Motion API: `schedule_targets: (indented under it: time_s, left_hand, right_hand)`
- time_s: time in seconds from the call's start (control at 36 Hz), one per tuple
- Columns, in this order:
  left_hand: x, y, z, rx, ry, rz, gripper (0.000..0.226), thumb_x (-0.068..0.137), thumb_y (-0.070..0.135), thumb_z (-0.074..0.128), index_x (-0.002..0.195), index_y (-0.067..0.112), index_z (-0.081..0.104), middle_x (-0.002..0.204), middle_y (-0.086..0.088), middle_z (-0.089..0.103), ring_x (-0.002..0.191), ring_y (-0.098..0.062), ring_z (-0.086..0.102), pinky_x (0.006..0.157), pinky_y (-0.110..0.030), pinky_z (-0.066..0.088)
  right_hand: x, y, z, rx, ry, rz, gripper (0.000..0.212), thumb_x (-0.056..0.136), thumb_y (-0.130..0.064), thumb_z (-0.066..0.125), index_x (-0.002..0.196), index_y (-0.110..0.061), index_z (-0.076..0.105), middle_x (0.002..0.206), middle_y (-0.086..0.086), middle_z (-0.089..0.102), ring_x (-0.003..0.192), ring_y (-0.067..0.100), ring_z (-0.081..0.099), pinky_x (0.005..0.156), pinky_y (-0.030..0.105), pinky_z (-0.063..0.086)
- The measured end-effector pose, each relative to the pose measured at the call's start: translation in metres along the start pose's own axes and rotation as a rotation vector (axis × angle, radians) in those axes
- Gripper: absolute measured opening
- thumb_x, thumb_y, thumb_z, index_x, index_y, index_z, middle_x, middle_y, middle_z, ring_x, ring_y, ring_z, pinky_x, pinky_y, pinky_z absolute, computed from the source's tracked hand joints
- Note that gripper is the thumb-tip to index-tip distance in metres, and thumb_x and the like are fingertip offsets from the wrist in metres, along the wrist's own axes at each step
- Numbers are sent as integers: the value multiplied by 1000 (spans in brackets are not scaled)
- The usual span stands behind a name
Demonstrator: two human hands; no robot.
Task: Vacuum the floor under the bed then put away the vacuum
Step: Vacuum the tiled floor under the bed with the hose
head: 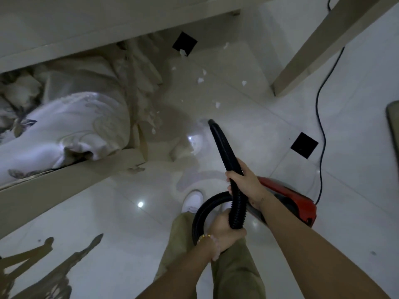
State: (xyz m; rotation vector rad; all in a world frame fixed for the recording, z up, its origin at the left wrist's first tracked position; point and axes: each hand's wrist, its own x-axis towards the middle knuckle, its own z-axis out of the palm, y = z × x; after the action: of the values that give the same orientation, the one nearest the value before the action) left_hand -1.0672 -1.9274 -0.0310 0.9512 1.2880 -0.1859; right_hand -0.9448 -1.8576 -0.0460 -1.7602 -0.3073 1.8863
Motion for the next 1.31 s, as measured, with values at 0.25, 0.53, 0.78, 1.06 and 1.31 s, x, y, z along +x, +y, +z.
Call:
schedule_targets:
  time_s: [0.25,0.53,0.78,1.06,1.31]
  left_hand:
    - [12,3,-6,33,-23,13,27,77,12,61,100,0,58,83,-6,55,80,-18,54,82,-39,49]
    - [12,3,-10,75,-147,-22,17,68,23,62,72,17,46,72,-3,51,72,-18,52,68,-32,44]
    - [8,-8,-11,70,-138,-13,19,75,21,66,76,23,47,75,1,51,77,-16,53,72,-34,46]
    - [1,-14,-24,-1,-134,-30,18,78,20,66,87,18,51,79,0,51,78,-15,52,69,-27,43]
    - [3,-13,-30,-180,-79,-66,43,74,49,67,104,18,61,83,-2,65,82,-19,62,91,-42,49]
  right_hand:
    - [3,-7,-6,69,63,14,33,92,-10,55,123,-19,49,75,9,51,54,18,51,50,27,50]
    - [10,-5,-1,3,-19,86,45,88,-10,57,128,-31,51,74,8,52,53,16,51,52,27,51]
    - [8,-2,7,-38,-86,103,43,88,-10,58,125,-32,53,77,8,51,53,14,52,53,25,52]
    - [11,4,17,-7,-49,73,44,90,-11,57,127,-32,48,76,8,52,58,17,53,55,28,52]
    - [15,3,18,-10,66,2,30,92,-11,55,120,-20,48,77,12,50,57,20,51,49,26,52]
